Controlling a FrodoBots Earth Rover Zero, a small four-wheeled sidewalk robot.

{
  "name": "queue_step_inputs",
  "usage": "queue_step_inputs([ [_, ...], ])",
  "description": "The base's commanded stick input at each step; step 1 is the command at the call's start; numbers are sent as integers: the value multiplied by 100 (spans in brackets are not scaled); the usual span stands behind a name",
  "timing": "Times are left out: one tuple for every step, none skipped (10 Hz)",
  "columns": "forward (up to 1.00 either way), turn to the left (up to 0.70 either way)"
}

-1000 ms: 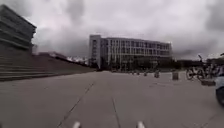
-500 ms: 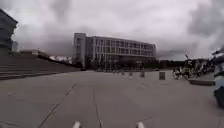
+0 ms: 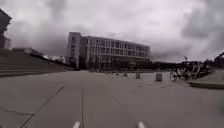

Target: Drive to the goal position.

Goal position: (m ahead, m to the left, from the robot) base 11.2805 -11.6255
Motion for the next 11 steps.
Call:
queue_step_inputs([
  [100, -15],
  [100, -31],
  [100, -40],
  [100, -40],
  [100, -40],
  [100, 0],
  [100, 0],
  [100, 0],
  [100, 0],
  [100, 0],
  [100, 0],
])
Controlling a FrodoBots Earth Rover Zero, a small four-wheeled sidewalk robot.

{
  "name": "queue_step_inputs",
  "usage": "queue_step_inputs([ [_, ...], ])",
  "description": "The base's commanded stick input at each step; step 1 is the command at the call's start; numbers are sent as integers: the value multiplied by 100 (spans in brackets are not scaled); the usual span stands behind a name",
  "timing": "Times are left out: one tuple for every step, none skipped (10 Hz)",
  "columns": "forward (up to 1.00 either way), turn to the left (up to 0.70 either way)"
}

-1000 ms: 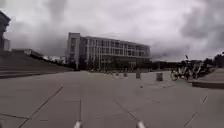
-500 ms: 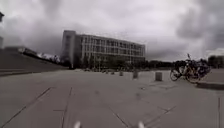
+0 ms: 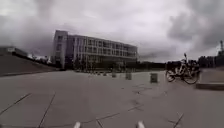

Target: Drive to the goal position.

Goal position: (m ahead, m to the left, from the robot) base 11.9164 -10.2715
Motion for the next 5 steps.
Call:
queue_step_inputs([
  [100, 0],
  [100, -8],
  [100, -25],
  [100, -37],
  [100, -40],
])
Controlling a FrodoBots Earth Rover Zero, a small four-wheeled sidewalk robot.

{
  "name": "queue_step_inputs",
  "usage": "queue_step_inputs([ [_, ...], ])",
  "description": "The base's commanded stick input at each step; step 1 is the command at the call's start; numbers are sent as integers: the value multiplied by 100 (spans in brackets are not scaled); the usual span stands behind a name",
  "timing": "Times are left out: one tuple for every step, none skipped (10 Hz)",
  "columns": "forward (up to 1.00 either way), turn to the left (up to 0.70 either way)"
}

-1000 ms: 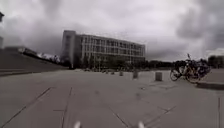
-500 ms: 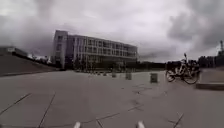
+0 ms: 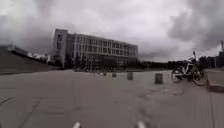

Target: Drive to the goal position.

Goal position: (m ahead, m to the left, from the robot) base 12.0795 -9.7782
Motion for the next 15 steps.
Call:
queue_step_inputs([
  [100, -40],
  [100, -40],
  [100, -27],
  [100, -4],
  [100, 0],
  [100, 0],
  [100, 0],
  [100, 0],
  [100, 0],
  [100, 0],
  [100, 0],
  [100, 0],
  [100, 0],
  [100, 0],
  [100, -40],
])
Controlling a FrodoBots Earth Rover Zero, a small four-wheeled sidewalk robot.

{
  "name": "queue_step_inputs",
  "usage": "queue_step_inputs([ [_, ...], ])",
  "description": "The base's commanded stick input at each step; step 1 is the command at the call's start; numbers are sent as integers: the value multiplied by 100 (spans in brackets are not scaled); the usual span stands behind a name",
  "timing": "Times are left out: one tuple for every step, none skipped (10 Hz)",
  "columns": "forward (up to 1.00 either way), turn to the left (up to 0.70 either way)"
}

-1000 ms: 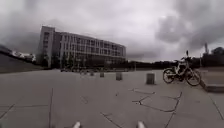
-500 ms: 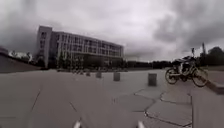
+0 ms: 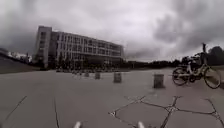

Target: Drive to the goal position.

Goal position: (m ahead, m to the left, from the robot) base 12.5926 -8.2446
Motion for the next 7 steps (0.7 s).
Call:
queue_step_inputs([
  [100, -40],
  [100, -40],
  [100, -40],
  [100, -39],
  [100, 0],
  [100, 0],
  [100, 0],
])
